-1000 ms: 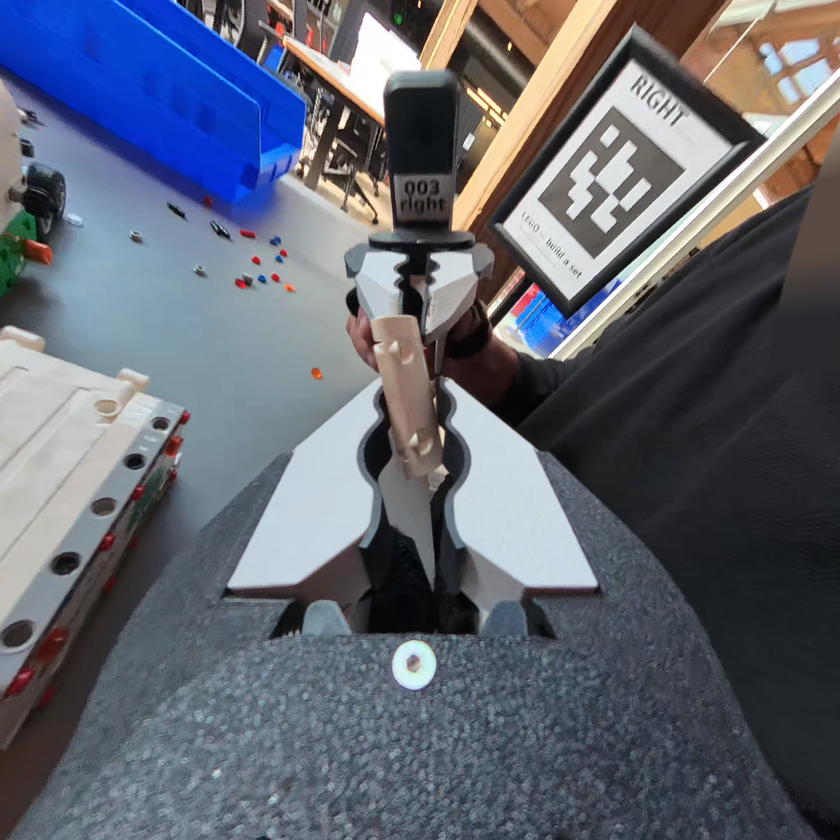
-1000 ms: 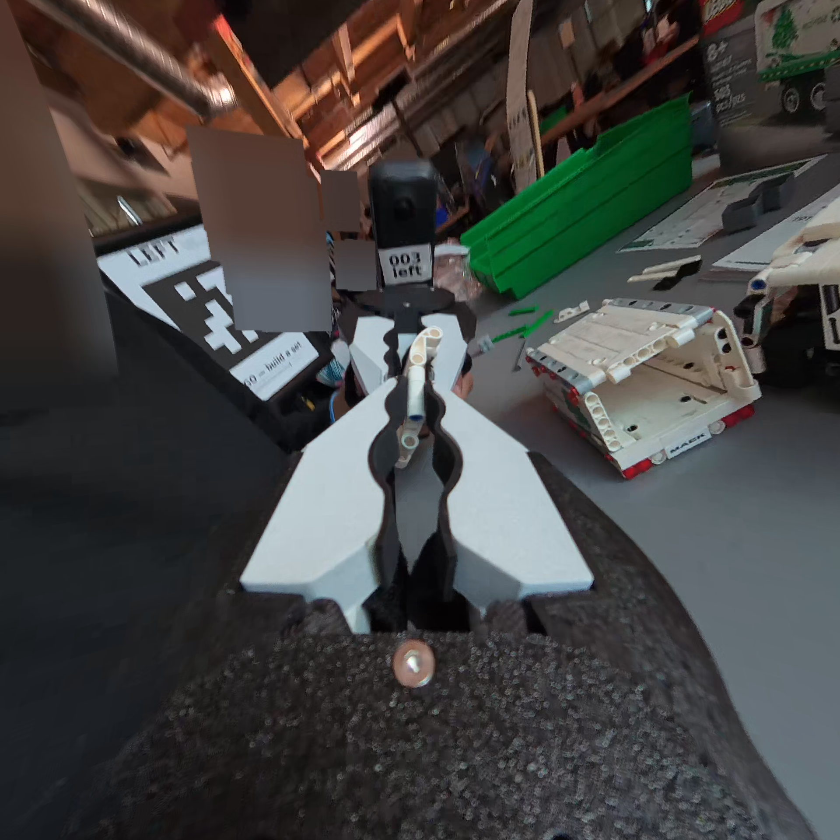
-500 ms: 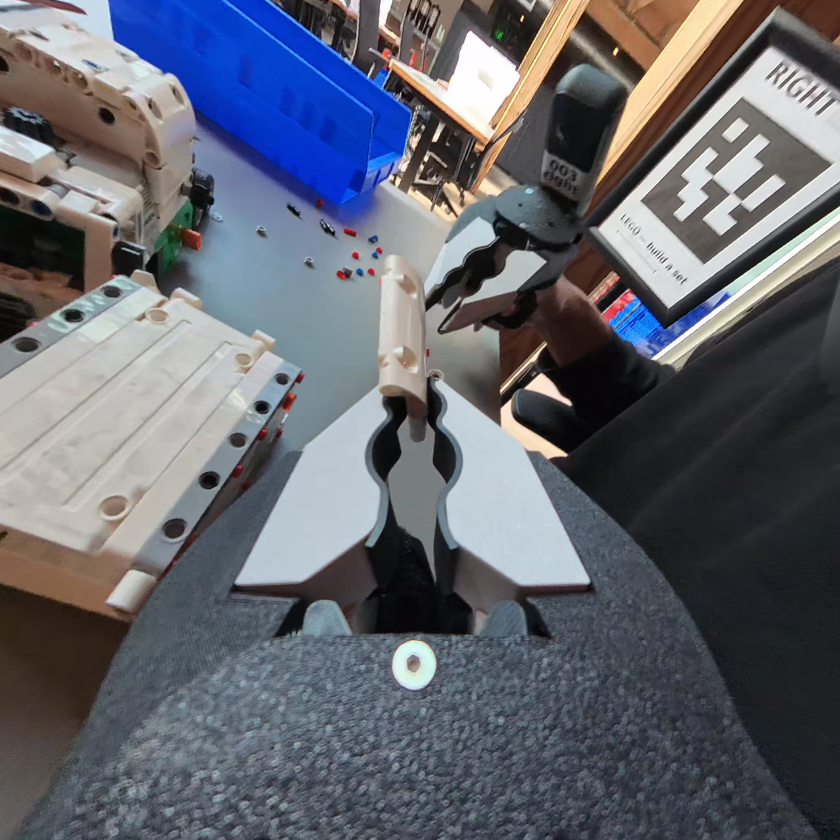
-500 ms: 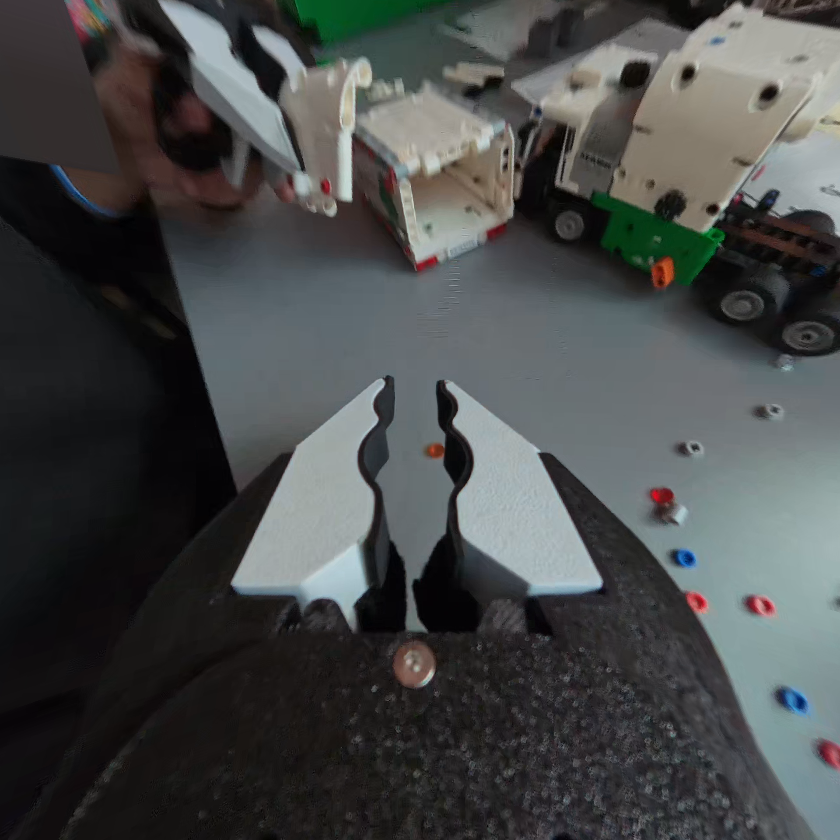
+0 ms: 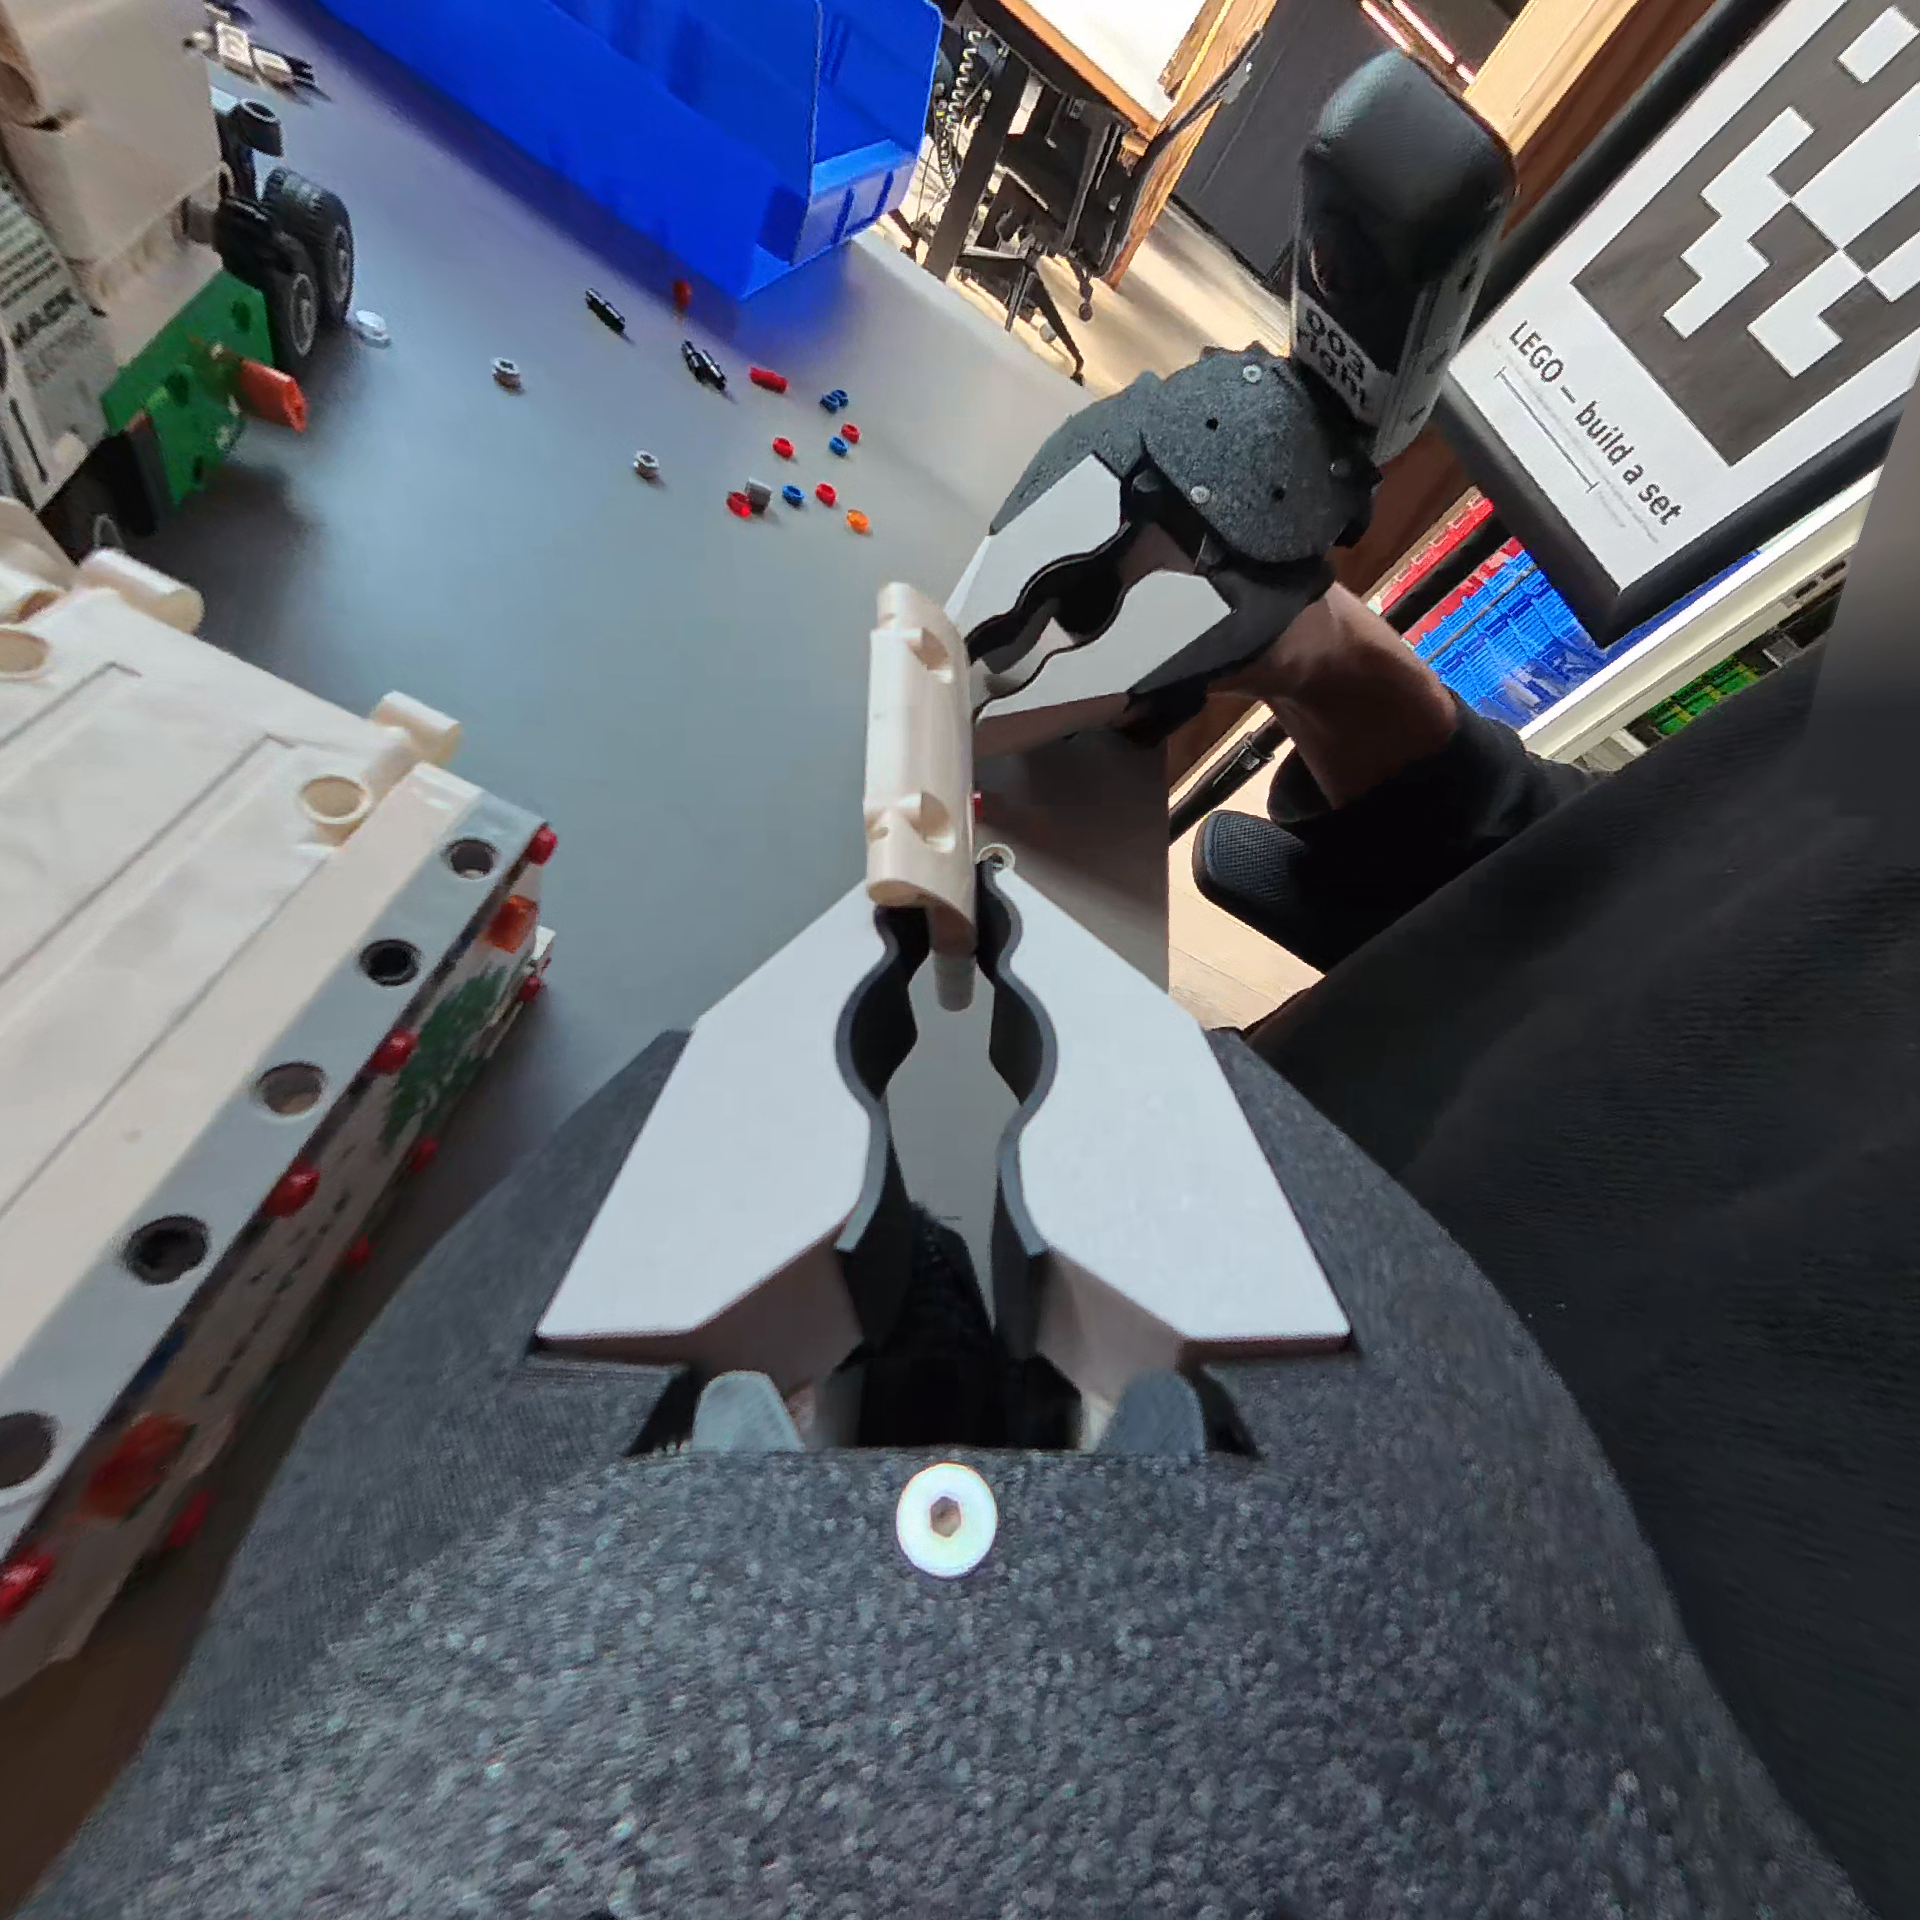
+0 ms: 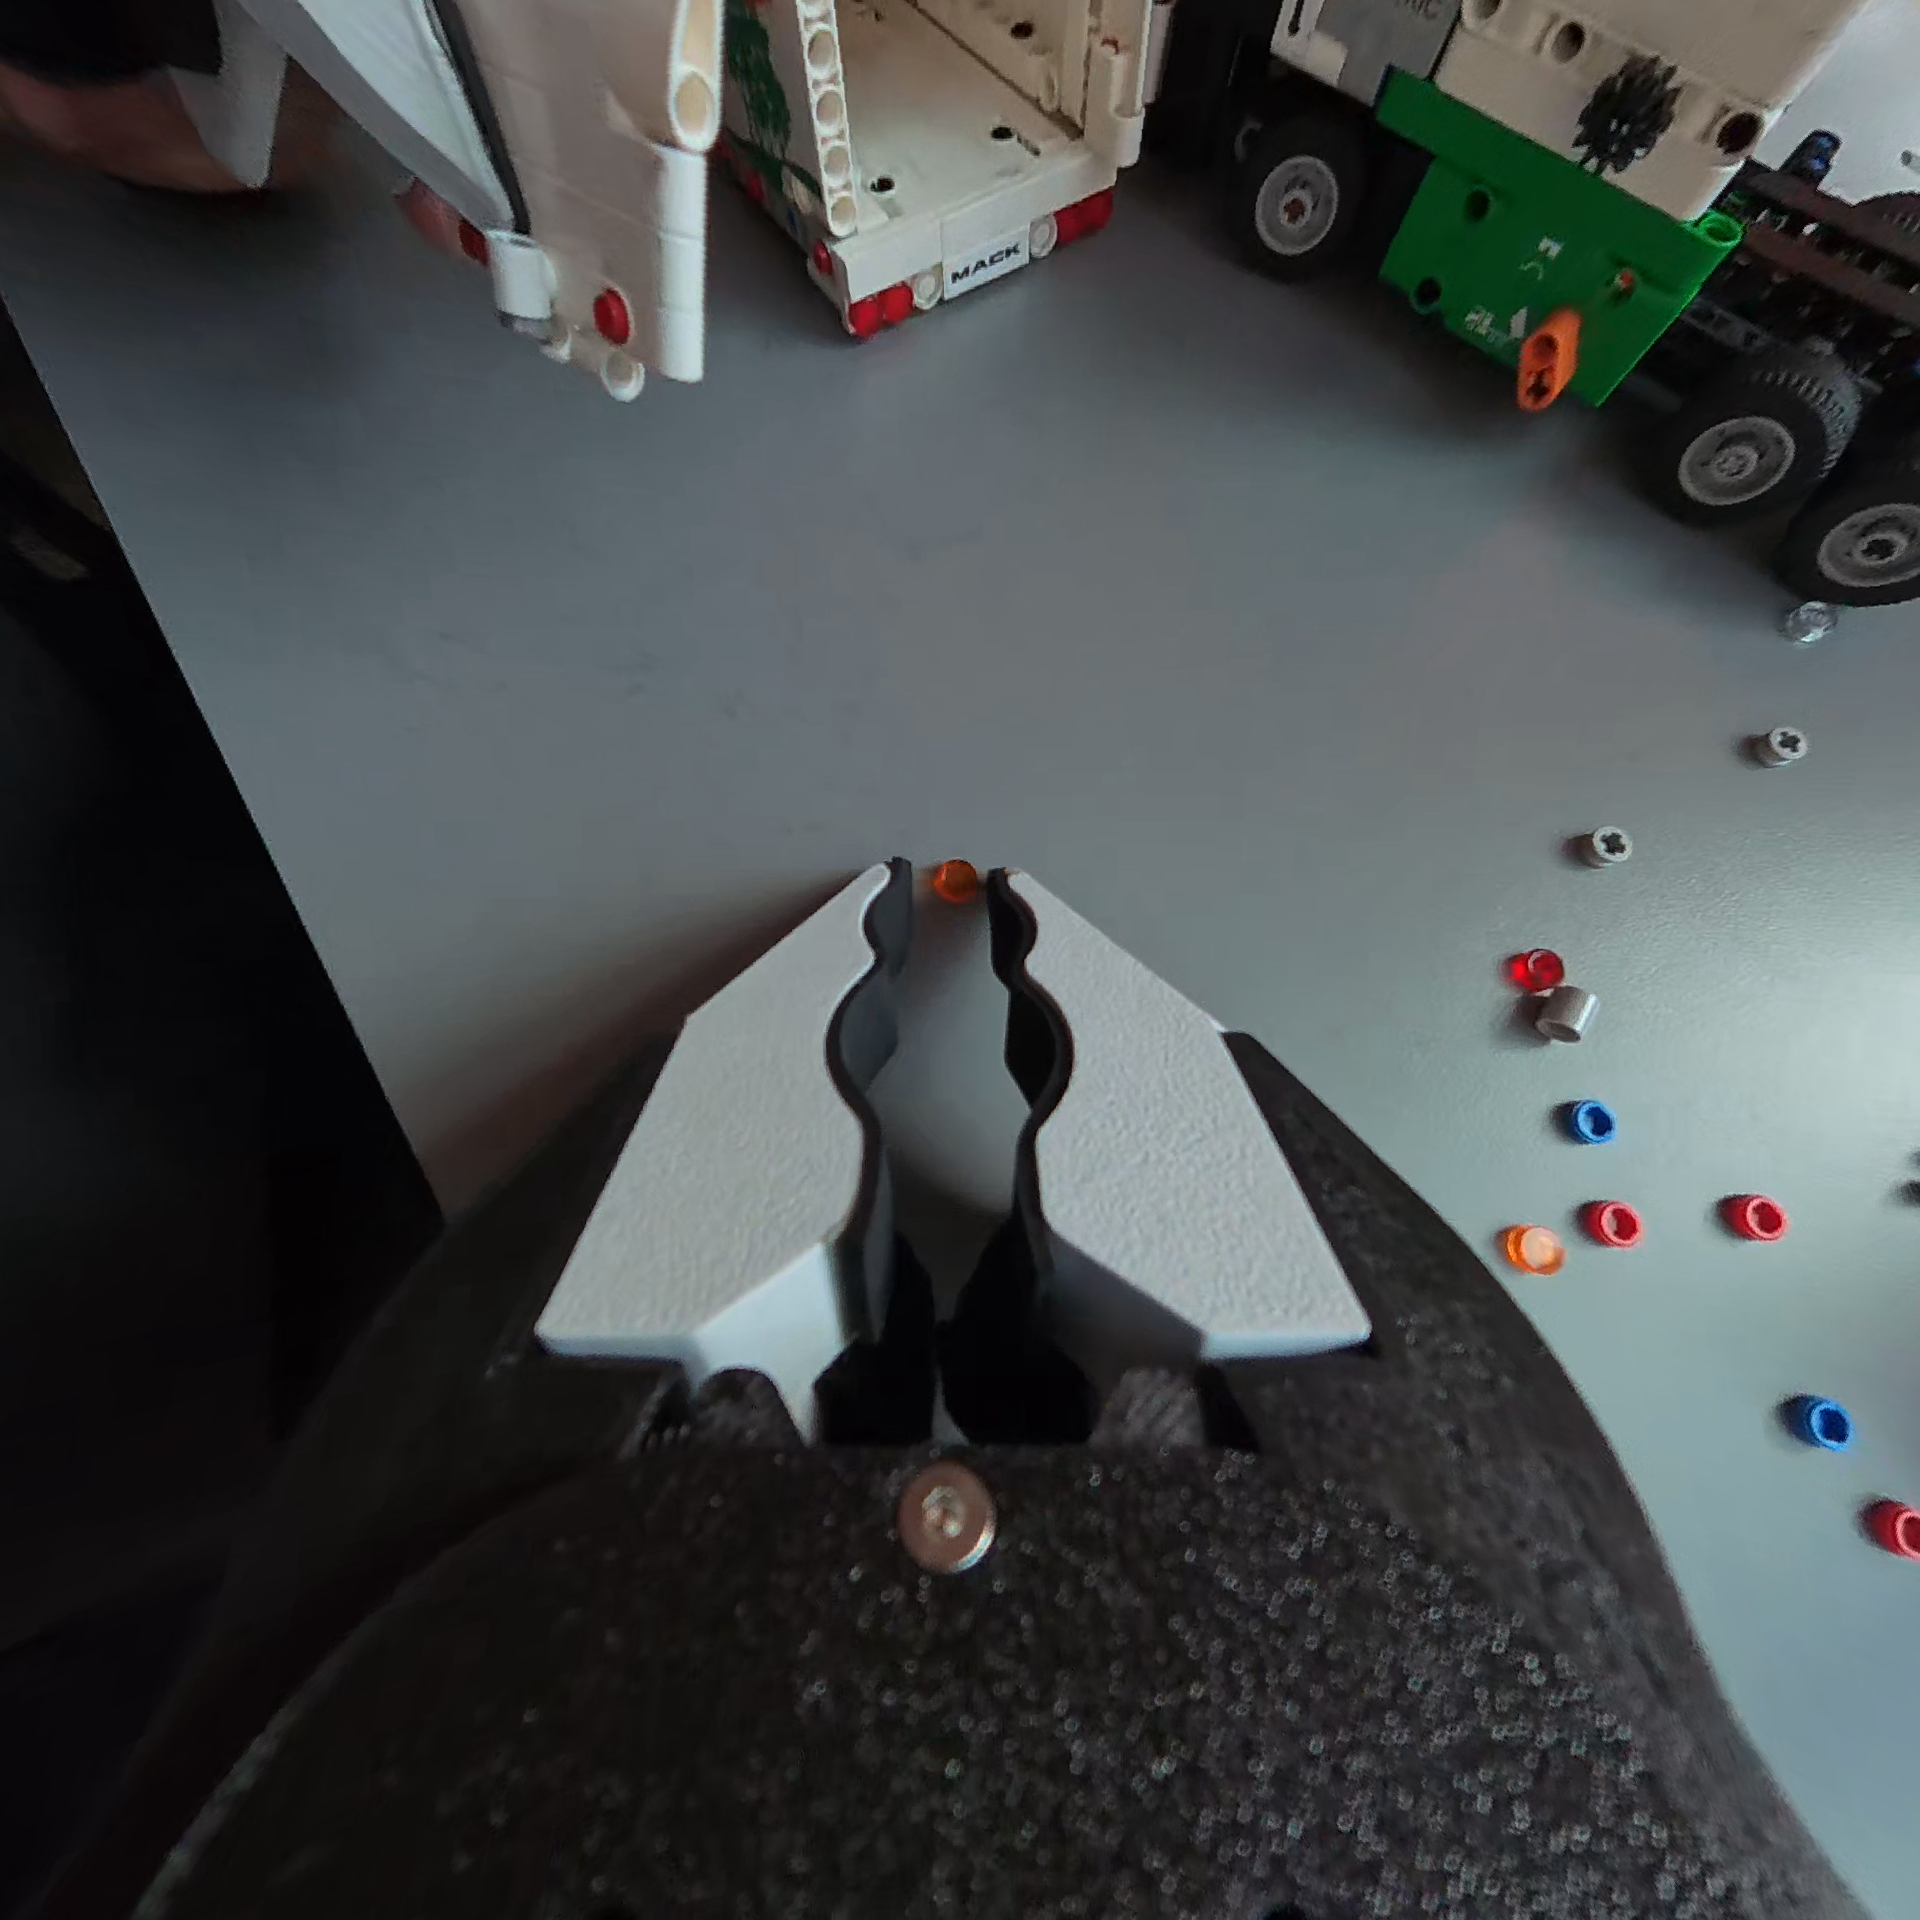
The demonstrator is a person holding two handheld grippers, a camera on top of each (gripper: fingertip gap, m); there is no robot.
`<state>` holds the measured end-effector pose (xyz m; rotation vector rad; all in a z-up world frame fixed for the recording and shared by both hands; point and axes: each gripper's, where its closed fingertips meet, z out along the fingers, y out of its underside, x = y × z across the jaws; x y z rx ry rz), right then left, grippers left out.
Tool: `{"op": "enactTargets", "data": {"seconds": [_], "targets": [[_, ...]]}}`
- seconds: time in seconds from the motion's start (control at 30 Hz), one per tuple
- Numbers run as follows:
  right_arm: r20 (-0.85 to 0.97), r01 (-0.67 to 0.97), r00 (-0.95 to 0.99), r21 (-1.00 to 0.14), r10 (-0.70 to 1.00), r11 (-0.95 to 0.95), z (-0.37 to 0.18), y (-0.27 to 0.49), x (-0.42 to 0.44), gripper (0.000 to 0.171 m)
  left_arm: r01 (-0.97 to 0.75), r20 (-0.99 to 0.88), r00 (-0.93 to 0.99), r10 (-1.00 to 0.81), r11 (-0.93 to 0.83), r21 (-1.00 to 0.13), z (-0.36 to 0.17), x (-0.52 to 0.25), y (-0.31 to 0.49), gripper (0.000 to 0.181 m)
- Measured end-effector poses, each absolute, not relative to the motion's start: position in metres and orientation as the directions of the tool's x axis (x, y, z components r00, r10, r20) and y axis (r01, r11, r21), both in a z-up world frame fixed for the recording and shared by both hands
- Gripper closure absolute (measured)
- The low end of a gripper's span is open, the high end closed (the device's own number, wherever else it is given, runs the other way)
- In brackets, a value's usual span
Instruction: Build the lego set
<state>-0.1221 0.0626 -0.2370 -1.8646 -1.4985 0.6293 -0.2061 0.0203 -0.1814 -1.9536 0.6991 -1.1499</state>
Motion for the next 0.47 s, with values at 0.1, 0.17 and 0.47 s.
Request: {"op": "enactTargets", "data": {"seconds": [0.1,0.17,0.47], "targets": [[0.065,0.665,0.223,-0.74,0.973,-0.103,-0.237,0.062,-0.124,0.161,-0.068,0.498,0.448,-0.742,-0.584,-0.809,-0.182,-0.207,0.022,0.176],[0.09,0.669,0.219,-0.738,0.972,-0.082,-0.237,0.062,-0.126,0.165,-0.068,0.499,0.449,-0.741,-0.585,-0.808,-0.183,-0.207,0.023,0.176],[-0.51,0.076,0.146,-0.849,0.848,-0.524,-0.151,0.063,-0.153,0.166,0.099,0.56,0.359,-0.747,-0.566,-0.818,-0.158,-0.2,0.024,0.176]]}}
